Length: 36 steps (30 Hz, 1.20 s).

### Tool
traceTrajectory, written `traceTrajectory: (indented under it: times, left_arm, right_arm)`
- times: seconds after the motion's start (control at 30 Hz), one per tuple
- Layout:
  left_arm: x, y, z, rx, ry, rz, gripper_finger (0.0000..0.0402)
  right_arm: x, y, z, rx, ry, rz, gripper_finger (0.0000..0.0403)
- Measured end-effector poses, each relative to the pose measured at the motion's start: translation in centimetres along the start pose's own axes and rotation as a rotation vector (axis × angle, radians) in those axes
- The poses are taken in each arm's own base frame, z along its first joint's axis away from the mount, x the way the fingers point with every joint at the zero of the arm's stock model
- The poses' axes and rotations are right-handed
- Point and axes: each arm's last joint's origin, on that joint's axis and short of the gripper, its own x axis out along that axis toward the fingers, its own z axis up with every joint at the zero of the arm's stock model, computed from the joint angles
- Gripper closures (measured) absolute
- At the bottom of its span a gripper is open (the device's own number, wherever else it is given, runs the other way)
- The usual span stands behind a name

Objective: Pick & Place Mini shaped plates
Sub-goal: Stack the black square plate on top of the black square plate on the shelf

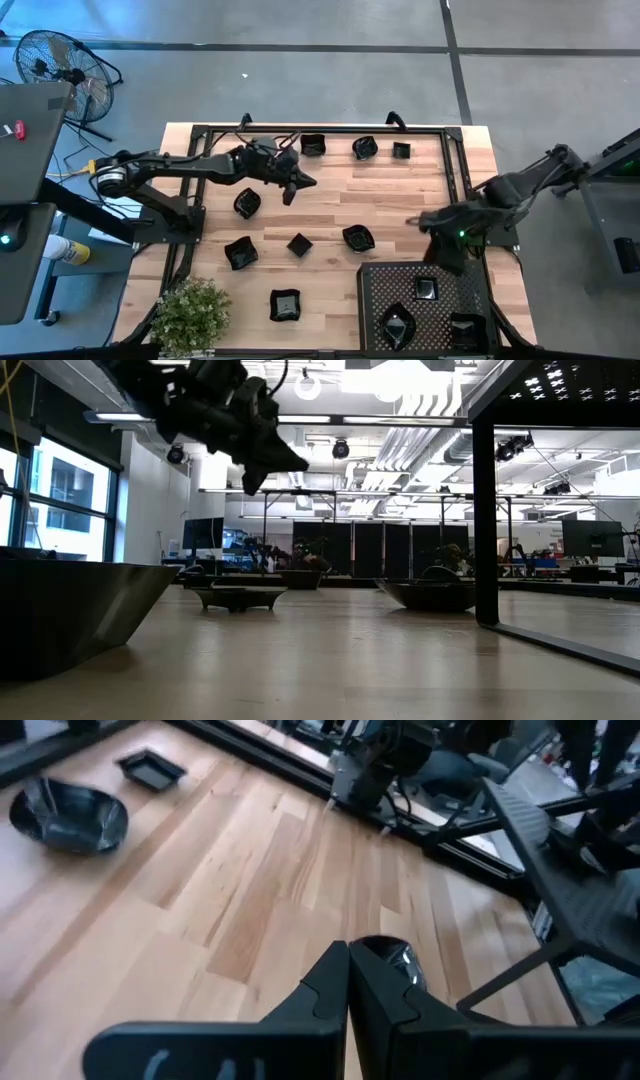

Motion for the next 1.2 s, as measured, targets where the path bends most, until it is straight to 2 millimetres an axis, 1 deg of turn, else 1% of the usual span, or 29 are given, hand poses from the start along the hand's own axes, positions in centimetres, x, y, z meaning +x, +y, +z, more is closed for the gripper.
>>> traceTrajectory:
  times: [0.07, 0.13, 0.23, 0.3, 0.4, 0.47, 0.53, 0.63, 0.73, 0.87, 1.0, 1.1, 1.2]
  left_arm:
    - [-0.1, 0.3, -1.1, -0.034, -0.015, -0.006, 0.0401]
    - [-0.3, 0.6, -2.2, -0.067, -0.058, -0.022, 0.0401]
    - [-0.7, 1.0, -3.8, -0.117, -0.112, -0.023, 0.0401]
    - [-0.9, 1.2, -4.6, -0.135, -0.122, -0.012, 0.0401]
    - [-1.0, 1.3, -5.2, -0.144, -0.112, 0.006, 0.0401]
    - [-1.0, 1.3, -5.2, -0.144, -0.112, 0.006, 0.0401]
    - [-0.9, 1.2, -5.2, -0.141, -0.113, -0.001, 0.0401]
    - [-0.9, 1.0, -5.2, -0.138, -0.111, -0.012, 0.0401]
    - [-0.9, 1.0, -5.3, -0.137, -0.108, -0.017, 0.0401]
    - [-0.9, 0.9, -5.3, -0.137, -0.107, -0.018, 0.0401]
    - [-0.9, 1.0, -5.3, -0.140, -0.101, -0.015, 0.0401]
    - [-0.9, 1.0, -5.3, -0.139, -0.100, -0.015, 0.0401]
    - [-0.9, 1.0, -5.3, -0.139, -0.103, -0.008, 0.0401]
  right_arm:
    - [-0.5, -0.3, 0.7, -0.013, -0.092, -0.022, 0.0381]
    - [-0.6, -0.8, 1.4, -0.033, -0.173, -0.053, 0.0397]
    - [0.1, -2.2, 2.8, -0.050, -0.273, -0.087, 0.0391]
    - [1.1, -3.3, 4.0, -0.048, -0.340, -0.072, 0.0396]
    - [2.9, -5.5, 5.5, -0.035, -0.392, -0.031, 0.0399]
    - [3.9, -7.0, 6.2, -0.010, -0.410, -0.038, 0.0395]
    - [4.7, -8.7, 6.6, 0.034, -0.410, -0.072, 0.0395]
    - [5.0, -10.9, 7.2, 0.114, -0.445, -0.183, 0.0399]
    - [4.2, -13.1, 8.1, 0.231, -0.524, -0.297, 0.0396]
    - [2.0, -16.6, 8.5, 0.477, -0.638, -0.430, 0.0370]
    - [0.0, -19.8, 7.5, 0.700, -0.683, -0.633, 0.0324]
    - [-1.0, -21.6, 6.7, 0.834, -0.702, -0.783, 0.0290]
    - [-1.6, -23.1, 6.5, 0.917, -0.720, -0.847, 0.0260]
